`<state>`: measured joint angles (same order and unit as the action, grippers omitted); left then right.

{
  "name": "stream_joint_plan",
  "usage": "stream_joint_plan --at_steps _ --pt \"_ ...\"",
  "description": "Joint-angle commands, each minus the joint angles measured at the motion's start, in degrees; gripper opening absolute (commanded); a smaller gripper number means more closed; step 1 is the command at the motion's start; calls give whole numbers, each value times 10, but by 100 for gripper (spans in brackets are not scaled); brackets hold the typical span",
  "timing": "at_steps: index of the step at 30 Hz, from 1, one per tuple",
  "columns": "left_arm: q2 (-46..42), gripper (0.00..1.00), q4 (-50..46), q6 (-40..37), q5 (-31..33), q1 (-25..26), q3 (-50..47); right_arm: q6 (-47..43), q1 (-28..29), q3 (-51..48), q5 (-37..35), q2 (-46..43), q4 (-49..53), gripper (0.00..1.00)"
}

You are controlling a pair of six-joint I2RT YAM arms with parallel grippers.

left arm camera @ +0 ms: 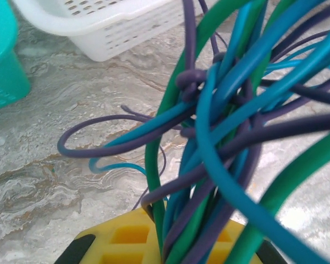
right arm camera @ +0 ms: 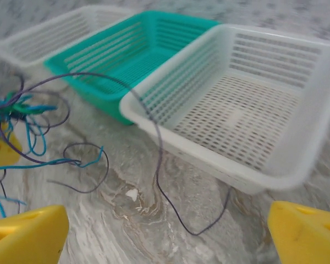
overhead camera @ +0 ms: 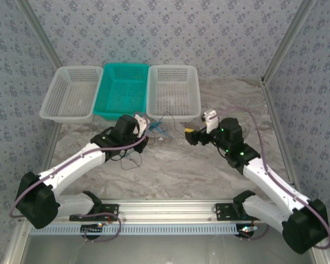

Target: Untangle the cables

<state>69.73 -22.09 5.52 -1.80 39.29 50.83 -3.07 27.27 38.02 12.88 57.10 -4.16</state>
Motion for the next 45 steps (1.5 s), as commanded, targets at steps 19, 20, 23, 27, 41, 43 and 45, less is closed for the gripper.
stream_joint_plan --at_steps 19,20,23,27,41,43,45 --pt "-1 0 -89 -58 74 70 76 -258 42 128 140 248 -203 20" --pt "-5 0 -83 -49 102 70 72 -237 40 125 142 249 -212 3" --pt "-20 0 -71 -10 183 69 57 -124 28 126 111 242 -219 0" --pt "-38 0 -64 28 249 68 37 136 -20 120 28 223 -215 0" --pt "-94 0 -63 123 241 -23 -12 586 -191 -33 -78 155 -283 0" --pt "-106 0 -64 133 226 -44 -20 594 -202 -42 -92 144 -263 0" --pt "-117 0 -67 137 224 -58 -26 595 -216 -50 -117 128 -234 0"
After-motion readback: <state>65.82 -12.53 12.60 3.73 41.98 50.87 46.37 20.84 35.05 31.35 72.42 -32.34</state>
